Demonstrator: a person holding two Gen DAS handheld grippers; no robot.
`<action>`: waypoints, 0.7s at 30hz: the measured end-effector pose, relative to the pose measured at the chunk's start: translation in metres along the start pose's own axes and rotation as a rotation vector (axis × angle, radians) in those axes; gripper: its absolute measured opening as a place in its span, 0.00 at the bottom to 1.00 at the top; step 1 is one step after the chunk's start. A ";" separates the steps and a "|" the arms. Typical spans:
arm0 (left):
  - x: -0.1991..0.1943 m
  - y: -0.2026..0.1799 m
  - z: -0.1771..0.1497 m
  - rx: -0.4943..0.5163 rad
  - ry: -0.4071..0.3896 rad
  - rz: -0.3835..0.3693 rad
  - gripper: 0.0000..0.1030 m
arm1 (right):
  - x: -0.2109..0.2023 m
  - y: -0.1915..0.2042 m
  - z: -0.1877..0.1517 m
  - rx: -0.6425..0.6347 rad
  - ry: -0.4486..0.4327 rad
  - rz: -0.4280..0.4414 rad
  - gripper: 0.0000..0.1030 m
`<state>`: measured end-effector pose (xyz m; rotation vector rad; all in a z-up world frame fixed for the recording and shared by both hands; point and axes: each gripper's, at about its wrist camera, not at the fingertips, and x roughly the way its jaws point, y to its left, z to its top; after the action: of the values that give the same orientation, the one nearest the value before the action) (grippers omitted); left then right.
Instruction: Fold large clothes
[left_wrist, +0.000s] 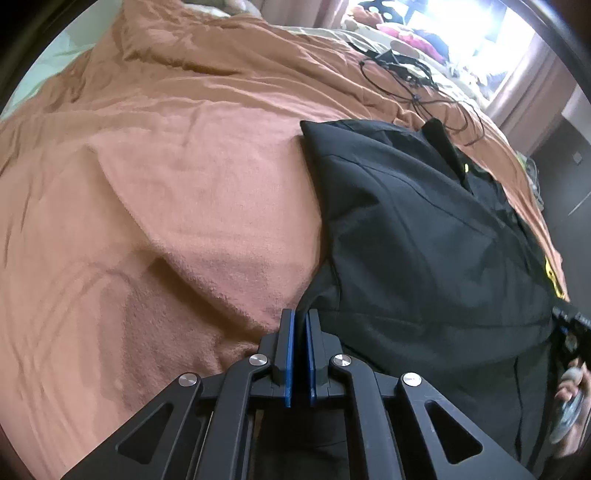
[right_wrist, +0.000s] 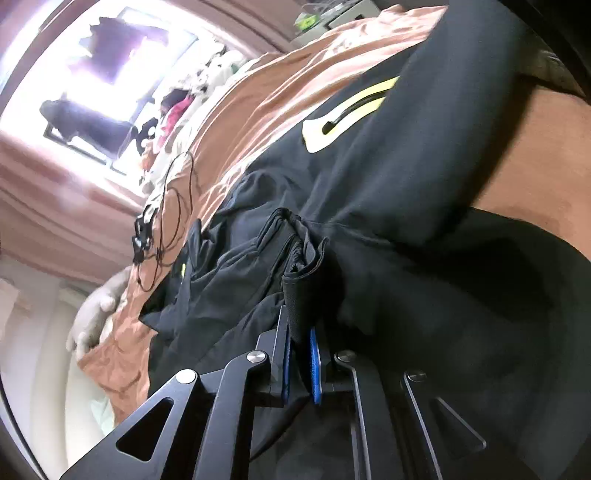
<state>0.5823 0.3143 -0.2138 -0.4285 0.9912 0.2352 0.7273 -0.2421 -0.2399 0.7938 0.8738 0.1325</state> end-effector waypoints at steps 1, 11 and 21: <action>0.001 0.000 0.000 0.002 0.001 0.001 0.06 | 0.003 0.000 0.002 0.003 0.005 0.006 0.09; -0.003 -0.007 0.004 0.014 0.015 0.042 0.06 | 0.011 0.009 0.022 0.025 0.058 0.063 0.29; -0.058 -0.066 0.000 0.056 -0.094 -0.006 0.60 | -0.103 -0.003 0.033 -0.020 -0.144 -0.020 0.70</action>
<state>0.5766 0.2560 -0.1487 -0.3663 0.9024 0.2195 0.6837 -0.3053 -0.1639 0.7666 0.7425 0.0654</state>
